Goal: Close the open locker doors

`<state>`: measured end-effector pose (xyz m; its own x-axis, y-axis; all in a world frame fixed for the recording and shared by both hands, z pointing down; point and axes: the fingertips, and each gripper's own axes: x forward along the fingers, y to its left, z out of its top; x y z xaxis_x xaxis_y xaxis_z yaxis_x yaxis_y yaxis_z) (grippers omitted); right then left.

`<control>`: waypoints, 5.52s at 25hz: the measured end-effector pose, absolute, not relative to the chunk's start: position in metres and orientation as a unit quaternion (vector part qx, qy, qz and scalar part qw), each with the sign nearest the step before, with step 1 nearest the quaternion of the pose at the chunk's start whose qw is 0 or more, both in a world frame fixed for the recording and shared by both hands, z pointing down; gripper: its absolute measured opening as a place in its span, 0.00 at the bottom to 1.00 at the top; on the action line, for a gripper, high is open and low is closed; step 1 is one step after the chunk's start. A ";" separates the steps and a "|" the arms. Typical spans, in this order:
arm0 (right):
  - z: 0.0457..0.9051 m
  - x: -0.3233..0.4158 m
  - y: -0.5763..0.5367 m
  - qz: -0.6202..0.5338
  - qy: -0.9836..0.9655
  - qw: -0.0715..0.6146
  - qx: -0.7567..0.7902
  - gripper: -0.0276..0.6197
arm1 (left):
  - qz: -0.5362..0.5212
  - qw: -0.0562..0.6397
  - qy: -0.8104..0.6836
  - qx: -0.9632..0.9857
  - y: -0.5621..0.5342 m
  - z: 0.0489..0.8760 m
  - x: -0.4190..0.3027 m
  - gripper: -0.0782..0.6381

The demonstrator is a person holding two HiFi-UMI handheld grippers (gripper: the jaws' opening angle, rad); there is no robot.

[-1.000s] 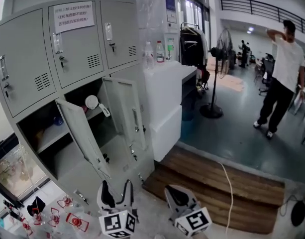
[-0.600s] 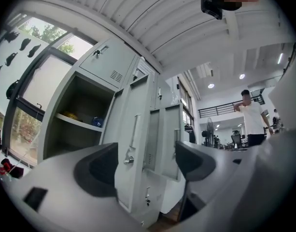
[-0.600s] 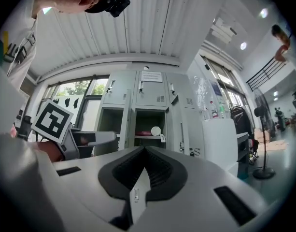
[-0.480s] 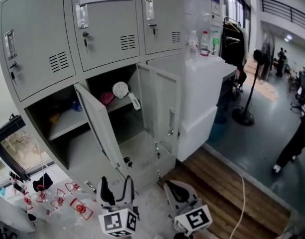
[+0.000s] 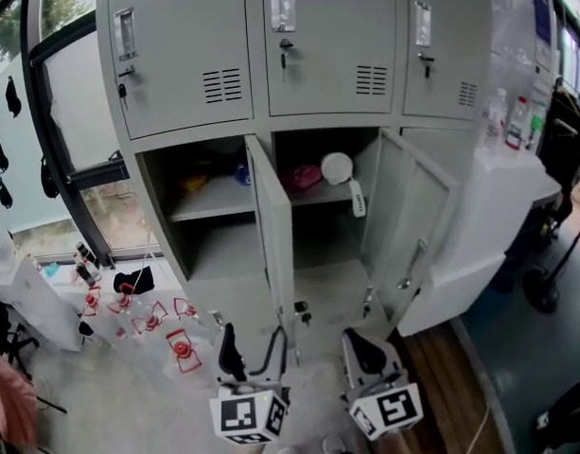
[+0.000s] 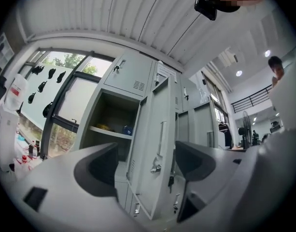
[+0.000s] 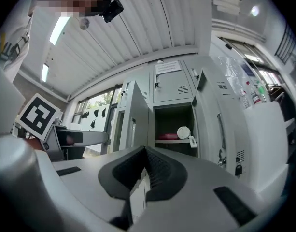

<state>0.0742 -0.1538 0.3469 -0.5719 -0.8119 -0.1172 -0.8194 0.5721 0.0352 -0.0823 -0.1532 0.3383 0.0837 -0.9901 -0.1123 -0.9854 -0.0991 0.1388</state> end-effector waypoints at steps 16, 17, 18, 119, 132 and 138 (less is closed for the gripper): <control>0.360 0.081 -0.175 0.038 0.940 0.058 -0.335 0.05 | -0.099 -0.013 -0.752 0.652 -0.155 0.315 -0.059 0.60; 0.361 0.082 -0.176 0.037 0.941 0.061 -0.331 0.05 | -0.096 -0.018 -0.755 0.648 -0.158 0.313 -0.057 0.60; 0.364 0.083 -0.176 0.037 0.942 0.065 -0.328 0.05 | -0.092 -0.023 -0.759 0.644 -0.162 0.312 -0.056 0.60; 0.393 -0.125 -0.308 -0.004 0.919 0.021 -0.395 0.05 | -0.064 0.000 -0.815 0.576 -0.346 0.320 -0.379 0.59; 0.395 -0.126 -0.304 0.003 0.909 0.013 -0.417 0.05 | -0.071 0.002 -0.803 0.592 -0.355 0.320 -0.381 0.59; 0.394 -0.117 -0.295 0.003 0.909 0.016 -0.417 0.05 | -0.083 -0.010 -0.802 0.591 -0.338 0.311 -0.374 0.59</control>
